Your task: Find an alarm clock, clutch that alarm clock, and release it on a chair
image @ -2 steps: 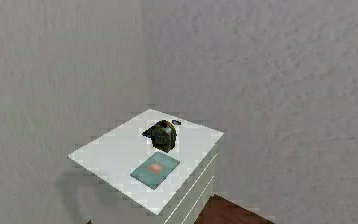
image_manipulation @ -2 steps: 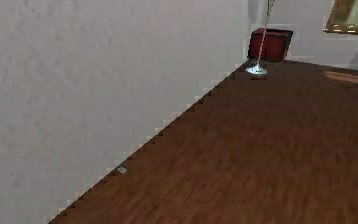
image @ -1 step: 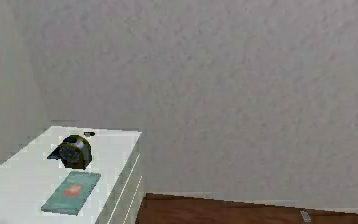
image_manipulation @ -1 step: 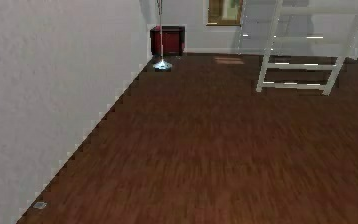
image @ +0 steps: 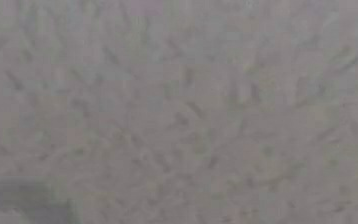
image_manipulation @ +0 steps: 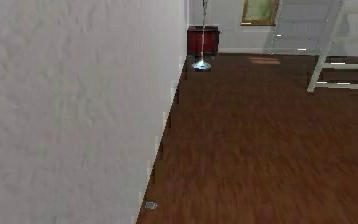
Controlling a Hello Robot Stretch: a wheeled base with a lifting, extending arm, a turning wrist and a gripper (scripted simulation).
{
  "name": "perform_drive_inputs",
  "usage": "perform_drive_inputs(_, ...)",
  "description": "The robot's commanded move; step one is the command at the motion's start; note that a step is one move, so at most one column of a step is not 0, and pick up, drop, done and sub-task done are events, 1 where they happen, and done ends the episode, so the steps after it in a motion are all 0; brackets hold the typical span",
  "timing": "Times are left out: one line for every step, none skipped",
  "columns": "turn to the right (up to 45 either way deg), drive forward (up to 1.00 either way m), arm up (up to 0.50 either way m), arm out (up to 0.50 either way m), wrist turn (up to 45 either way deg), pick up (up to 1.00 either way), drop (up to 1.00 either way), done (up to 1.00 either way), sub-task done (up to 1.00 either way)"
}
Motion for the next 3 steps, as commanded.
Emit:
perform_drive_inputs(-45.0,0.00,0.00,0.00,0.0,0.00,0.00,0.00,0.00)
perform_drive_inputs(-45.0,0.00,0.00,0.00,0.0,0.00,0.00,0.00,0.00)
perform_drive_inputs(-45.0,0.00,0.00,0.00,0.0,0.00,0.00,0.00,0.00)
